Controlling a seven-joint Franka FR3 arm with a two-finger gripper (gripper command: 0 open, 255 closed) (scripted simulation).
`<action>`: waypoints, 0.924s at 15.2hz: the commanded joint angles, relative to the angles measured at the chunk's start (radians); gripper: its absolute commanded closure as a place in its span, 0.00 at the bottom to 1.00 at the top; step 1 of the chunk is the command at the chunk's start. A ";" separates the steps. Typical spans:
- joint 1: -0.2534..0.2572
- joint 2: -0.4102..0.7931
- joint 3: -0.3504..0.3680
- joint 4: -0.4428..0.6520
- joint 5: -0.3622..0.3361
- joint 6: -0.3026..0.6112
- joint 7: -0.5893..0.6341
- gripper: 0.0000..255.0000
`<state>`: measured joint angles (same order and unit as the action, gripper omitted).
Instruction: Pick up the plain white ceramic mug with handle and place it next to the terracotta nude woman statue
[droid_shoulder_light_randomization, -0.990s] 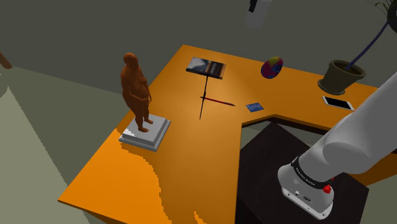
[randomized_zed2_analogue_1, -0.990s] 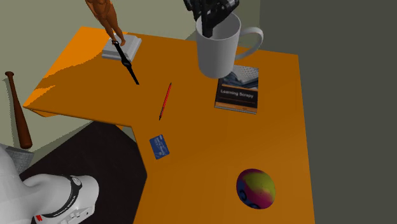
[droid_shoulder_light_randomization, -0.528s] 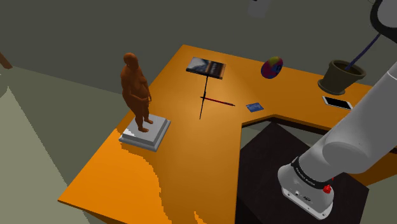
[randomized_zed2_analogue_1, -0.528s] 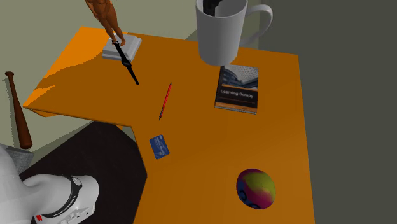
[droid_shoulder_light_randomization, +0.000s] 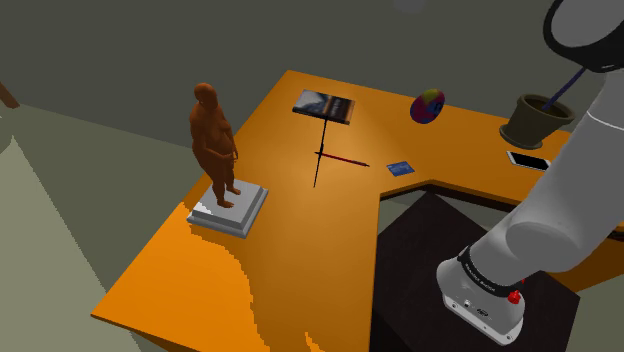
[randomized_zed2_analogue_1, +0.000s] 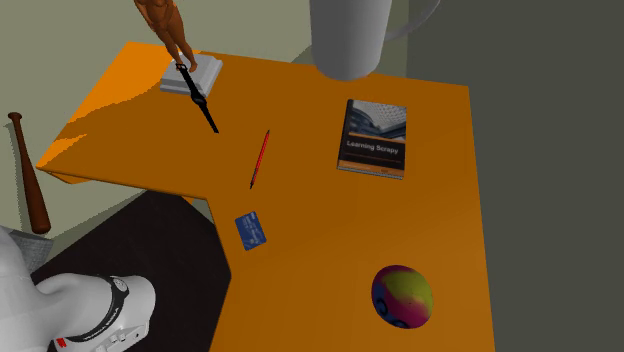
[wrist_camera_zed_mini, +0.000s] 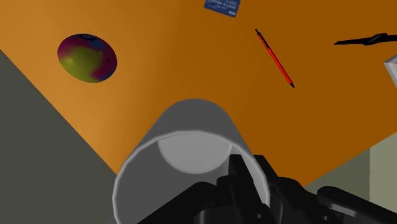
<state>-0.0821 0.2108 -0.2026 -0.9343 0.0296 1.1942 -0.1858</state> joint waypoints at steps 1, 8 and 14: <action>0.019 -0.032 0.008 -0.033 -0.010 0.001 0.021 1.00; 0.130 -0.259 0.090 -0.327 -0.062 0.068 0.192 1.00; 0.194 -0.381 0.176 -0.465 -0.068 0.079 0.341 1.00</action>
<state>0.1033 -0.1478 -0.0385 -1.3741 -0.0384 1.2712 0.1325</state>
